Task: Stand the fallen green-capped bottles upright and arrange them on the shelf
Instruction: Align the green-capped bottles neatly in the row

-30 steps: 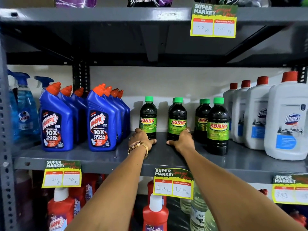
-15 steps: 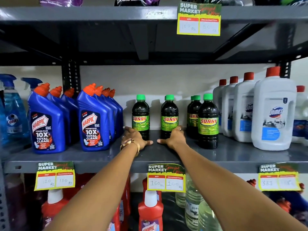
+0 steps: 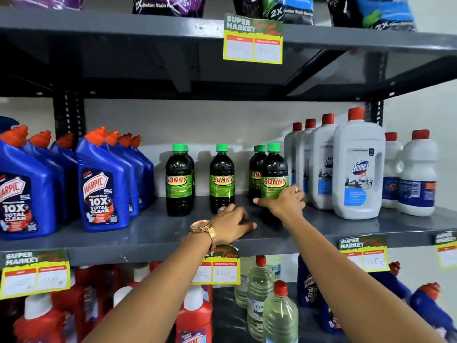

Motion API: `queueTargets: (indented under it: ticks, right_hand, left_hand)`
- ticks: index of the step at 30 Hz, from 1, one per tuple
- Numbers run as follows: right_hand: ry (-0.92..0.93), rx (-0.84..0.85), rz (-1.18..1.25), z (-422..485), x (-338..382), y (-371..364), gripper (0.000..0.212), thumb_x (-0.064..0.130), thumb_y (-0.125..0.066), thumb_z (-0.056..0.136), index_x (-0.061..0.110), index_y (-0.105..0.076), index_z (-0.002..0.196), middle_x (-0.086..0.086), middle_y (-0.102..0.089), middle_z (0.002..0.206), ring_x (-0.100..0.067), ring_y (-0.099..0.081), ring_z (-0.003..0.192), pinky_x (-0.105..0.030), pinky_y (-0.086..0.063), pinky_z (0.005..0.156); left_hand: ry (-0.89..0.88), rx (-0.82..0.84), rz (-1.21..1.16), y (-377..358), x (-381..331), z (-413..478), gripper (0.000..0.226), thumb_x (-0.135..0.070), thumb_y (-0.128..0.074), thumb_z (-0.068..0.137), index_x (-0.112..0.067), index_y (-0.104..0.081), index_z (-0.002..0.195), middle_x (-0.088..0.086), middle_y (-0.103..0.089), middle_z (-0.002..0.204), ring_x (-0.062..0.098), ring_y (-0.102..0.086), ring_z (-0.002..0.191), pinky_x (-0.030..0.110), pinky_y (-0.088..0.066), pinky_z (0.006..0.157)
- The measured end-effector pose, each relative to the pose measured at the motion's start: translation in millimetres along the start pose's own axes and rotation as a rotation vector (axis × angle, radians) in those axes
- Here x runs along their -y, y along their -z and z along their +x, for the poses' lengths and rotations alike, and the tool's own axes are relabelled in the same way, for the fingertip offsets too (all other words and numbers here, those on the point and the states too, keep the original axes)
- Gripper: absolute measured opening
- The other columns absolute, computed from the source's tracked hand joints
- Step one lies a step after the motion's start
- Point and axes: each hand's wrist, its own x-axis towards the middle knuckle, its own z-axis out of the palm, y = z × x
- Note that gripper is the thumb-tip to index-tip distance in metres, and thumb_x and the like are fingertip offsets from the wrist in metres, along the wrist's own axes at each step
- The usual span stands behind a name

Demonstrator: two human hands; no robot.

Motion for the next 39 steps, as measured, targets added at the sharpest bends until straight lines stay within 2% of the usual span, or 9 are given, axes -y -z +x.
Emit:
queueTargets:
  ticks: [4,10,14,18,24,32,39]
  right_hand:
    - [0.07,0.016,-0.022,13,5,-13,0.107,0.047,-0.081,0.07,-0.003,-0.024,0.146,-0.022,-0.038,0.146,-0.04,-0.037,0.135,-0.044,-0.034,0.109]
    - [0.179,0.133,-0.06,21,12,-20,0.11,0.043,-0.082,0.07,-0.006,-0.019,0.145,-0.021,-0.035,0.146,-0.037,-0.035,0.137,-0.043,-0.032,0.113]
    - [0.109,0.044,0.005,31,0,-23,0.1,0.035,-0.087,0.066,-0.001,-0.027,0.138,-0.022,-0.041,0.142,-0.041,-0.041,0.132,-0.045,-0.038,0.106]
    - [0.093,-0.026,-0.05,33,-2,-24,0.103,0.041,-0.085,0.068,-0.003,-0.026,0.139,-0.021,-0.039,0.143,-0.041,-0.04,0.132,-0.045,-0.038,0.106]
    - [0.179,0.037,-0.081,35,-2,-30,0.098,0.039,-0.082,0.071,-0.002,-0.025,0.14,-0.021,-0.04,0.141,-0.041,-0.041,0.131,-0.043,-0.038,0.107]
    - [0.14,-0.026,-0.116,37,-4,-31,0.094,0.037,-0.079,0.075,-0.003,-0.025,0.14,-0.021,-0.039,0.14,-0.041,-0.042,0.13,-0.043,-0.04,0.103]
    - [0.201,0.012,-0.171,36,-3,-33,0.09,0.042,-0.076,0.078,-0.002,-0.027,0.139,-0.019,-0.041,0.139,-0.04,-0.044,0.128,-0.042,-0.042,0.101]
  left_hand:
    - [0.068,0.02,0.002,-2,3,5,0.057,-0.057,-0.044,0.09,-0.015,-0.047,0.129,0.011,-0.042,0.129,0.029,-0.034,0.127,0.037,-0.031,0.105]
    - [0.093,0.048,0.02,-3,4,6,0.062,-0.061,-0.04,0.089,-0.017,-0.043,0.133,0.01,-0.039,0.134,0.028,-0.03,0.13,0.038,-0.028,0.106]
    - [0.108,0.065,0.014,-4,4,8,0.064,-0.063,-0.039,0.088,-0.019,-0.041,0.134,0.007,-0.037,0.135,0.026,-0.027,0.132,0.04,-0.028,0.109]
    - [0.117,0.057,0.014,-3,4,9,0.063,-0.063,-0.039,0.088,-0.02,-0.04,0.135,0.007,-0.037,0.136,0.025,-0.026,0.133,0.039,-0.028,0.108]
    - [0.117,0.064,0.017,-4,4,8,0.064,-0.063,-0.039,0.088,-0.02,-0.039,0.136,0.007,-0.036,0.137,0.025,-0.025,0.134,0.041,-0.026,0.11]
    - [0.12,0.061,0.034,-3,1,7,0.063,-0.062,-0.038,0.089,-0.019,-0.04,0.136,0.008,-0.036,0.136,0.027,-0.025,0.133,0.039,-0.026,0.11]
    - [0.123,0.071,0.037,-3,1,7,0.064,-0.062,-0.037,0.089,-0.02,-0.039,0.136,0.008,-0.035,0.138,0.027,-0.024,0.134,0.041,-0.026,0.11]
